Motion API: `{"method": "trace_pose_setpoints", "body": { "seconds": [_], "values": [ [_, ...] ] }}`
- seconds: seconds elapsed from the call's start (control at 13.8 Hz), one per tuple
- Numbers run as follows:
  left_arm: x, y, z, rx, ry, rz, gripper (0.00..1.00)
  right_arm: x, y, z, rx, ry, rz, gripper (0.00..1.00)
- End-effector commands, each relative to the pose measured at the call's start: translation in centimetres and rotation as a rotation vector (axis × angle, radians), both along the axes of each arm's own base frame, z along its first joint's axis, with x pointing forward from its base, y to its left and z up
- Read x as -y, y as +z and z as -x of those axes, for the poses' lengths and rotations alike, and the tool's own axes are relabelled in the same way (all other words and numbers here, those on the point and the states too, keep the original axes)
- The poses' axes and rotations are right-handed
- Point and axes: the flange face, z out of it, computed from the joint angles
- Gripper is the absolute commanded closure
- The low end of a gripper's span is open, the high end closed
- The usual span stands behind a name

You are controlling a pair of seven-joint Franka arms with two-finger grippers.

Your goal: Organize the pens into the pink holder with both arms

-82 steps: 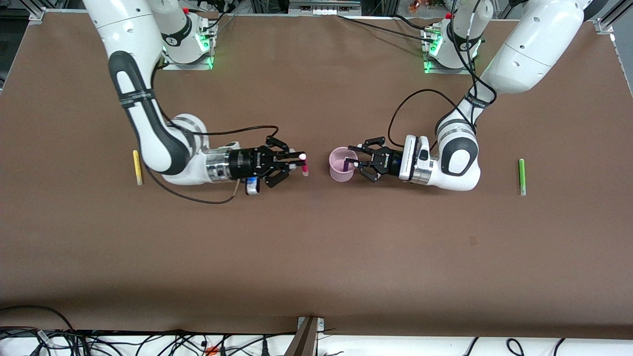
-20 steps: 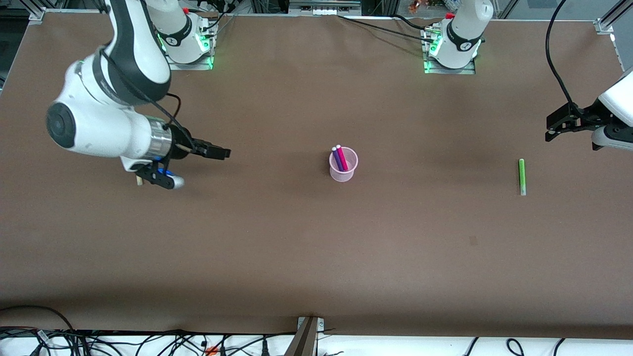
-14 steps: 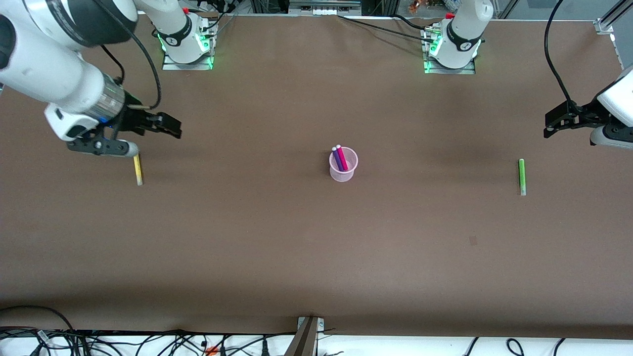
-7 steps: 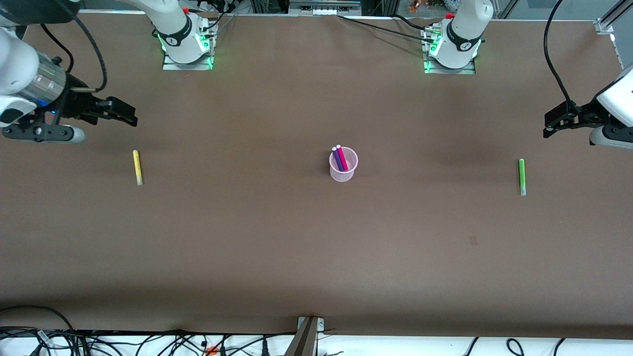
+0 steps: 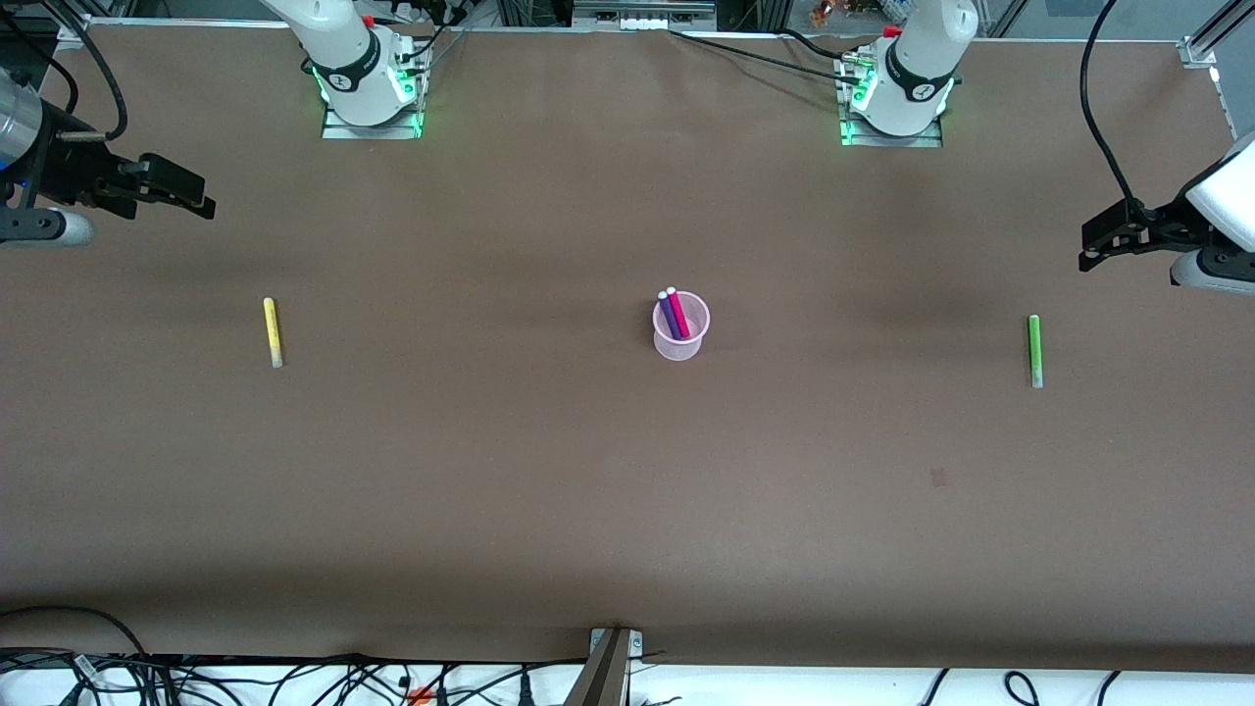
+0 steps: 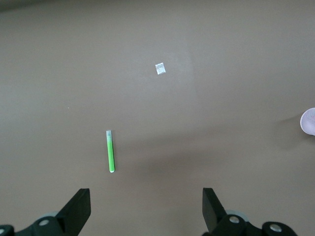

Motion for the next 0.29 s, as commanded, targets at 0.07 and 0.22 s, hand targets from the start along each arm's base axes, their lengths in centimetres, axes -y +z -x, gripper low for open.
{"method": "trace_pose_setpoints", "body": {
  "seconds": [0.07,0.22],
  "values": [
    [-0.11,0.68,0.73,0.003,0.010,0.016,0.00,-0.21,0.73,0.80,0.024,0.044,0.034,0.00],
    [-0.11,0.66,0.75,0.001,0.010,0.016,0.00,-0.91,1.30,0.34,0.036,0.061,0.052,0.00]
  ]
}}
